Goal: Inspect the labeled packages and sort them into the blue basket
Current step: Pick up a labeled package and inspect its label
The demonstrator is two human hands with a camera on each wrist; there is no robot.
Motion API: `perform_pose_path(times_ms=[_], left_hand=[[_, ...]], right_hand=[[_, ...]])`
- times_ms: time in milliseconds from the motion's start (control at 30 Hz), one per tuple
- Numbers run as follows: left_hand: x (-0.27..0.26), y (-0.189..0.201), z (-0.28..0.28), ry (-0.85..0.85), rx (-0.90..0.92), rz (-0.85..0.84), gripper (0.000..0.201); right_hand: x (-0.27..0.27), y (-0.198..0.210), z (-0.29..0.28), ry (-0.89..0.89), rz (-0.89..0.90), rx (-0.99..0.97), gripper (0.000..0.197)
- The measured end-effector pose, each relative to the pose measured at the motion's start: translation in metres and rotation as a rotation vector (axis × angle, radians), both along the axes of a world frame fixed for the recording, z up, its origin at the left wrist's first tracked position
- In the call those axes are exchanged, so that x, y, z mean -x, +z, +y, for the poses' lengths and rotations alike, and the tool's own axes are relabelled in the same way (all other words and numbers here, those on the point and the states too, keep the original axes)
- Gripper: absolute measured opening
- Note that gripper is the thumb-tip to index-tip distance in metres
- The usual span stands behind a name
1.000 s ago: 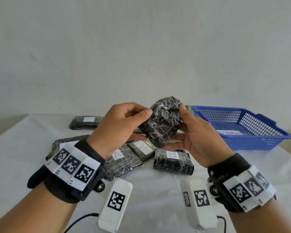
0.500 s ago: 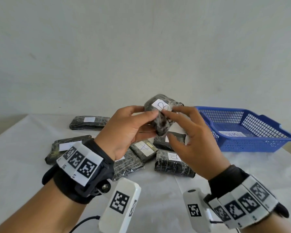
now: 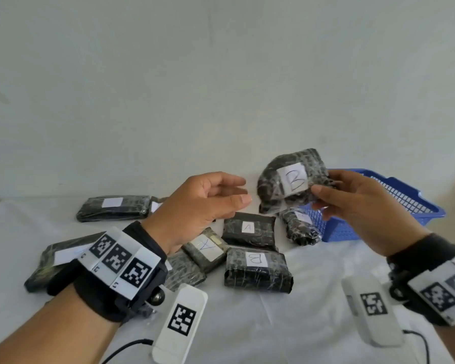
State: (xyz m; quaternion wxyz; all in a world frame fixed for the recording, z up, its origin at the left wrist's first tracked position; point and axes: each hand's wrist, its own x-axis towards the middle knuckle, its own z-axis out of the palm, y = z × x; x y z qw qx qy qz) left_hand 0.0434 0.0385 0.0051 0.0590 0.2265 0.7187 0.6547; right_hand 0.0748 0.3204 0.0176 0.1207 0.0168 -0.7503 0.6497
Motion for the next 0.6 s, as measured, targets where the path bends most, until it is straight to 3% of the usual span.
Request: perform_pose_path(times_ms=[133, 267, 400, 500, 600], left_hand=[[0.029, 0.006, 0.038, -0.089, 0.17, -0.023, 0.025], [0.076, 0.008, 0.09, -0.127, 0.335, 0.027, 0.026], [0.129, 0.003, 0.14, -0.111, 0.506, 0.114, 0.025], [0.162, -0.001, 0.17, -0.096, 0.705, 0.239, 0.029], [0.181, -0.003, 0.191, -0.151, 0.872, 0.337, 0.044]], right_hand=[[0.036, 0.014, 0.059, -0.098, -0.228, 0.202, 0.013], [0.087, 0.028, 0.106, -0.208, -0.419, 0.215, 0.023], [0.148, 0.024, 0.139, -0.347, -0.515, -0.084, 0.019], [0.178, 0.021, 0.152, -0.395, -0.605, -0.409, 0.028], [0.195, 0.015, 0.156, -0.344, -0.669, -0.499, 0.028]])
